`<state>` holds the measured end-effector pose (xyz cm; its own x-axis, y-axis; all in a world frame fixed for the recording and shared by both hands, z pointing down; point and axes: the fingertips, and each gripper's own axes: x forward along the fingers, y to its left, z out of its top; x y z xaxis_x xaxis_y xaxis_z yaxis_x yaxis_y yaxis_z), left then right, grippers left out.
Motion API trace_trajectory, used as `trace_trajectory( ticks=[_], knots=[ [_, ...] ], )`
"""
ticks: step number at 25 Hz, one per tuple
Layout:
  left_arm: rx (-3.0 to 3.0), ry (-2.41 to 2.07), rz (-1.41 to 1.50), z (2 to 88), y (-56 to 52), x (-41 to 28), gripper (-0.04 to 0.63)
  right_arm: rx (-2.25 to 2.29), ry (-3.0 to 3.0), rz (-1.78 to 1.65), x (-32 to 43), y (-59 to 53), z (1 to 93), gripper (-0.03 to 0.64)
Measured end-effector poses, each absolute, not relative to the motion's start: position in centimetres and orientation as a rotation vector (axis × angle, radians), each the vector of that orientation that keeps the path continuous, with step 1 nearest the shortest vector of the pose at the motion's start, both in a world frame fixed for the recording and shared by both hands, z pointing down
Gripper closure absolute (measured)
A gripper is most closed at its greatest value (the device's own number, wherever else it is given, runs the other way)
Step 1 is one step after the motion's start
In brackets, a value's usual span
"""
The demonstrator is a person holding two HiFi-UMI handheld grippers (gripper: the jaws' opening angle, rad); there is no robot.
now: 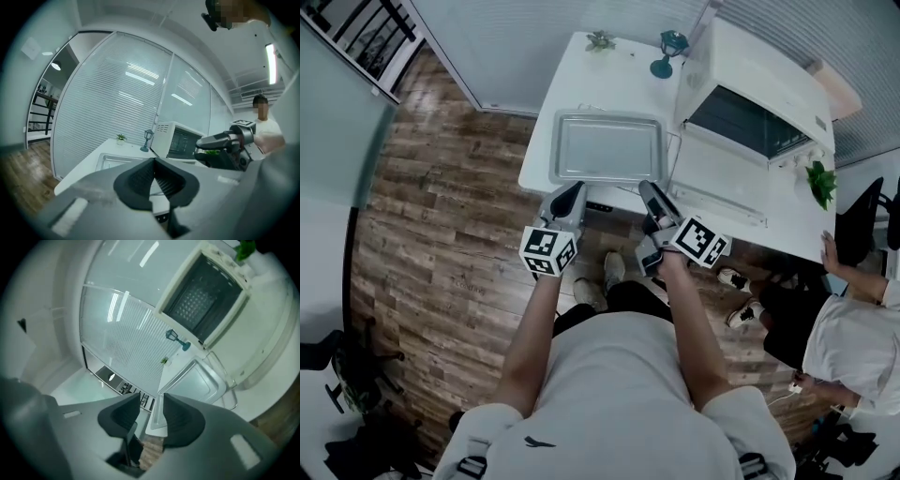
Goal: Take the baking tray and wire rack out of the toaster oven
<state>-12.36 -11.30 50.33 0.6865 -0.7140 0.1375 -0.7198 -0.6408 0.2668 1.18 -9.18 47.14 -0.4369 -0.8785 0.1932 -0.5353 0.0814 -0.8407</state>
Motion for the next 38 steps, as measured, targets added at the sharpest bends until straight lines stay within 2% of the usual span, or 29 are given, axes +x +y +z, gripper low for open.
trace_trajectory(
  ticks=[8,13,21,29,38],
  knots=[
    [2.650,-1.132,-0.030,47.6,-9.2,-12.8,0.591,-1.802,2.193,-0.740,6.7,-5.0,43.5,0.512],
    [2.794,-1.100,0.039,45.8,-7.9,-10.1,0.589,-2.012,2.292,-0.451,10.8,-2.6,42.3,0.525],
    [2.843,-1.079,-0.016,43.7,-6.6,-3.9,0.591,-2.280,2.232,-0.117,19.9,1.7,40.4,0.548],
    [2.857,-1.121,-0.046,42.4,-5.7,2.9,0.591,-2.305,2.202,-0.027,27.8,3.4,38.4,0.617],
    [2.835,-1.199,-0.054,41.8,-4.5,6.7,0.591,-2.227,2.282,-0.041,30.9,3.2,38.1,0.618]
  ],
)
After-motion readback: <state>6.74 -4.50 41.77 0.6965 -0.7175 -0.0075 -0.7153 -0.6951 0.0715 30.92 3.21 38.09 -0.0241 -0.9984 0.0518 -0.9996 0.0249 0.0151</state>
